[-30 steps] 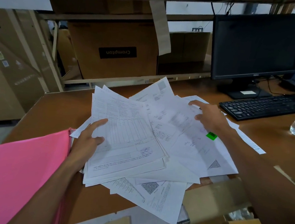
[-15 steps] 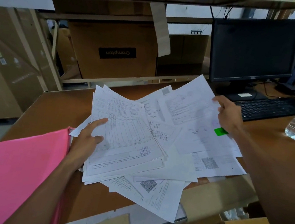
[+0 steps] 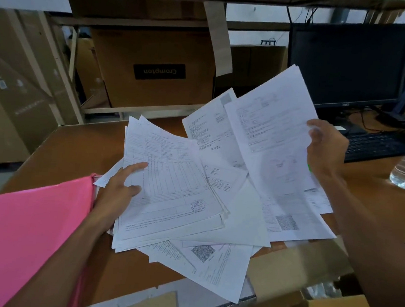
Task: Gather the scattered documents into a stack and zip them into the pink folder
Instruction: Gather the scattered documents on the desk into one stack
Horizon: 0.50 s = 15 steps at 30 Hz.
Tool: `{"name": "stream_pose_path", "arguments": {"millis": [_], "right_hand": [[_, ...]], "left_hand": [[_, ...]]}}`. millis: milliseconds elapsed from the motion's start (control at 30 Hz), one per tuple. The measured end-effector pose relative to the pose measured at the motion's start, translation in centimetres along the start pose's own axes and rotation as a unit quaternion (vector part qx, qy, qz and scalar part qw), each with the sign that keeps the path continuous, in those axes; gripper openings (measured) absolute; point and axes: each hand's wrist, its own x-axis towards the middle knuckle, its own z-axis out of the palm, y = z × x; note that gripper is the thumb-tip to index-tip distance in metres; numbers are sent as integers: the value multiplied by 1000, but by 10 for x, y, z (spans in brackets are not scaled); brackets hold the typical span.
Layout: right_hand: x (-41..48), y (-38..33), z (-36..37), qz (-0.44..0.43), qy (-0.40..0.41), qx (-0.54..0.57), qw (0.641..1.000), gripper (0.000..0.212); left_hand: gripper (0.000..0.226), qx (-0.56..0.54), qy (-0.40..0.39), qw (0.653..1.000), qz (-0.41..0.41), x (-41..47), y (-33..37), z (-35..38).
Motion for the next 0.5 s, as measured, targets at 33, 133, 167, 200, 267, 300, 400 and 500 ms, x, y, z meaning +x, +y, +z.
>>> {"name": "stream_pose_path", "arguments": {"millis": [33, 133, 167, 200, 267, 300, 400, 500], "right_hand": [[1, -2, -2, -3, -6, 0, 1000, 24], [4, -4, -6, -11, -13, -13, 1000, 26], [6, -5, -7, -9, 15, -2, 1000, 27], [8, -6, -8, -8, 34, 14, 999, 26], [8, -12, -11, -11, 54, 29, 998, 26], [9, -15, -13, -2, 74, 46, 996, 27], [11, -27, -14, 50, 83, 118, 988, 25], [10, -30, -4, 113, 32, 224, 968, 23]], "left_hand": [[60, 0, 1, 1000, 0, 0, 0, 0], [60, 7, 3, 1000, 0, -1, 0, 1], [60, 8, 3, 1000, -1, -1, 0, 1], [60, 8, 4, 1000, -1, 0, 0, 1], [60, 9, 3, 1000, -1, 0, 0, 1], [60, 8, 2, 1000, -1, 0, 0, 1], [60, 4, 4, 1000, -1, 0, -2, 0], [60, 5, 4, 1000, 1, 1, -2, -1]]}}
